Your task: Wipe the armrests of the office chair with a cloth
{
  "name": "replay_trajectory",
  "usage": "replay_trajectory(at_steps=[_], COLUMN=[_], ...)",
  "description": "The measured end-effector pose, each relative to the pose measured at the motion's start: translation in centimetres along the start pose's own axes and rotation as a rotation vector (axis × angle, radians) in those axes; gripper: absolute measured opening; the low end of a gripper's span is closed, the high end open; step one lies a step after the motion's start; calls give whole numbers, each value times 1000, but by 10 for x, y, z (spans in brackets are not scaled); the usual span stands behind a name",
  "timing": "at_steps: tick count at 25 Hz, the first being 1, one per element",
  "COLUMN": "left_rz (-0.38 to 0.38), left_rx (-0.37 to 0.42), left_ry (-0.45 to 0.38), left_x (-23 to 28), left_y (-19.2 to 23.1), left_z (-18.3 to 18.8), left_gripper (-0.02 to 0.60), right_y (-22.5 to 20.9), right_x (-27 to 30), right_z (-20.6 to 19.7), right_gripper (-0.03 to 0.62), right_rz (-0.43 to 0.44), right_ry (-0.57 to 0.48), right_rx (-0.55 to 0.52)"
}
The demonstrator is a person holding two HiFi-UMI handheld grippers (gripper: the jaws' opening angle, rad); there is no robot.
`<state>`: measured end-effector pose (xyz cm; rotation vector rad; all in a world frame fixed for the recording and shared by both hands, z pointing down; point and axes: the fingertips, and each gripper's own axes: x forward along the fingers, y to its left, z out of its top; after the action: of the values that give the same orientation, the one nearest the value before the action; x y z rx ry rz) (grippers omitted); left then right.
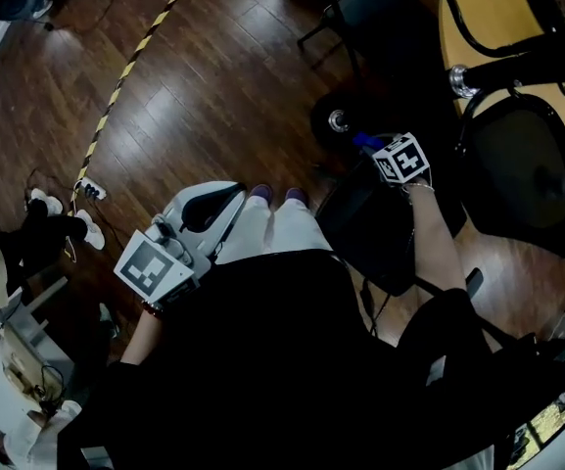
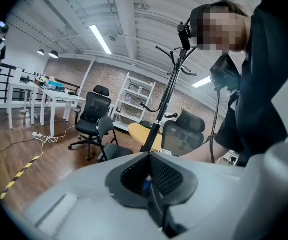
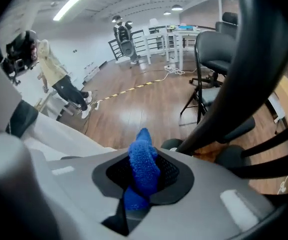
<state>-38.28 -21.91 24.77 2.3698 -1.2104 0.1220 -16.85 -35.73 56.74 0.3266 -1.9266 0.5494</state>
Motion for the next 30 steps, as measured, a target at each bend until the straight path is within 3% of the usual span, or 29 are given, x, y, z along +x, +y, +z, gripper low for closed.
replay_trajectory(at_steps=[5, 11, 15, 18, 21, 27, 30], left_rz=[27, -39, -89, -132, -182, -238, -254], left_rx=[-10, 44, 42, 48, 66, 99, 111], left_ry=[-21, -21, -3, 21, 65, 119, 132], left_x=[-11, 3, 10, 18, 26, 37, 36], left_y=[12, 4, 2, -5, -12, -23, -26], left_z=[4, 9, 10, 6, -3, -6, -10], left_gripper=[6, 6, 6, 6, 6, 6, 6], right_y=[49, 165, 240, 270, 238, 61, 3], right_x=[-1, 9, -1, -9, -14, -39, -51], right_z=[10, -4, -35, -68, -76, -43, -32], right_gripper=[74, 74, 74, 74, 74, 74, 74], right_rz=[99, 265, 434, 540, 433, -59, -233], right_ry=[4, -4, 38, 83, 9, -233, -281], right_rx=[-95, -230, -219, -187, -127, 115, 202])
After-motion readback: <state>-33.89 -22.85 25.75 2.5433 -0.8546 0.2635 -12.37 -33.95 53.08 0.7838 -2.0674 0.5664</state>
